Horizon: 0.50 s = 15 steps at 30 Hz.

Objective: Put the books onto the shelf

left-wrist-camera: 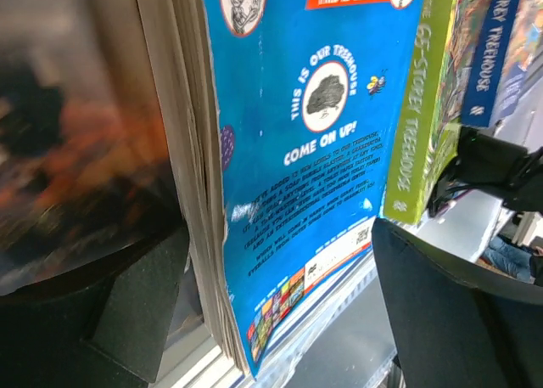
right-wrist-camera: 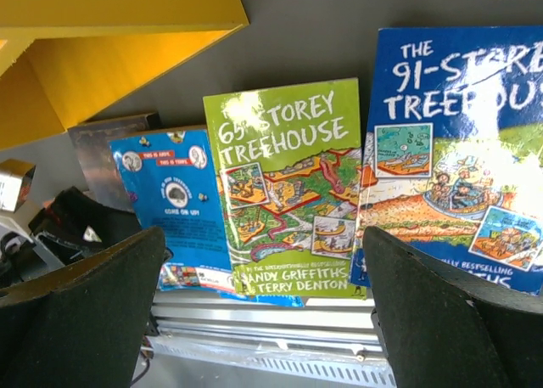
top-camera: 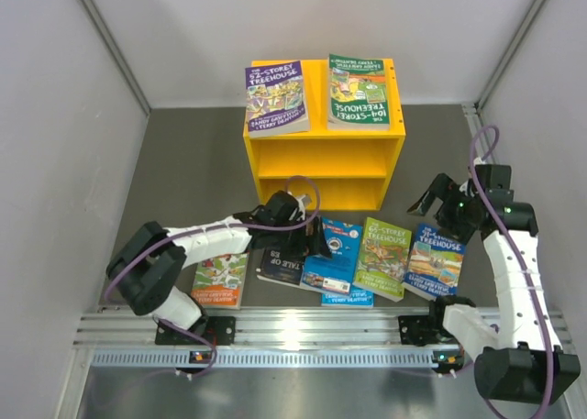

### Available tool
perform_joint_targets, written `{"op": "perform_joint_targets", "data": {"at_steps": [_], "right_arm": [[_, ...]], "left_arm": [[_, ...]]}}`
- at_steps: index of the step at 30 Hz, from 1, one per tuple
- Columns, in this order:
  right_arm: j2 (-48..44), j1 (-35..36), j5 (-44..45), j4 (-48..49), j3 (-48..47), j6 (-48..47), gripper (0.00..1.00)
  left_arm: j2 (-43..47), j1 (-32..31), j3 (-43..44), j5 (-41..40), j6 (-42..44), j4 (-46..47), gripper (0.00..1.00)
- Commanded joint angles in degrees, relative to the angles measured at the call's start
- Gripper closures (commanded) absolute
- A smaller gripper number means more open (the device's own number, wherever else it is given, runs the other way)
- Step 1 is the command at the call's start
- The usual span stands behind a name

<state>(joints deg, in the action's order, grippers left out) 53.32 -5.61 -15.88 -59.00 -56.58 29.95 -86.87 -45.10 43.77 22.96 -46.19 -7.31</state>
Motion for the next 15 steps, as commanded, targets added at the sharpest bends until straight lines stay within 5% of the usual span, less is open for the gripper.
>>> {"op": "perform_joint_targets", "data": {"at_steps": [1, 5, 8, 9, 15], "right_arm": [[-1.6, 1.3, 0.8, -0.9, -1.6, -1.7, 0.00], [-1.4, 2.3, 1.2, -1.8, -1.7, -2.4, 0.00], [-1.3, 2.8, 1.6, -2.2, -2.1, -2.6, 0.00], [-1.2, 2.8, 1.7, -2.3, -2.2, -2.7, 0.00], [-1.6, 4.2, -3.6, -0.2, -2.8, -3.0, 0.00]], "left_arm": [[-6.9, -2.7, -0.9, -1.8, -1.0, 5.6, 0.06], [-11.7, -5.0, -1.4, -0.8, -4.2, 10.8, 0.29], [-13.8, -5.6, -1.8, -1.6, -5.7, 12.1, 0.88], [-13.9, -5.7, -2.0, -1.6, -6.1, 12.8, 1.00], [-7.6, -5.7, -3.0, -2.1, -6.7, 13.5, 1.00]]}}
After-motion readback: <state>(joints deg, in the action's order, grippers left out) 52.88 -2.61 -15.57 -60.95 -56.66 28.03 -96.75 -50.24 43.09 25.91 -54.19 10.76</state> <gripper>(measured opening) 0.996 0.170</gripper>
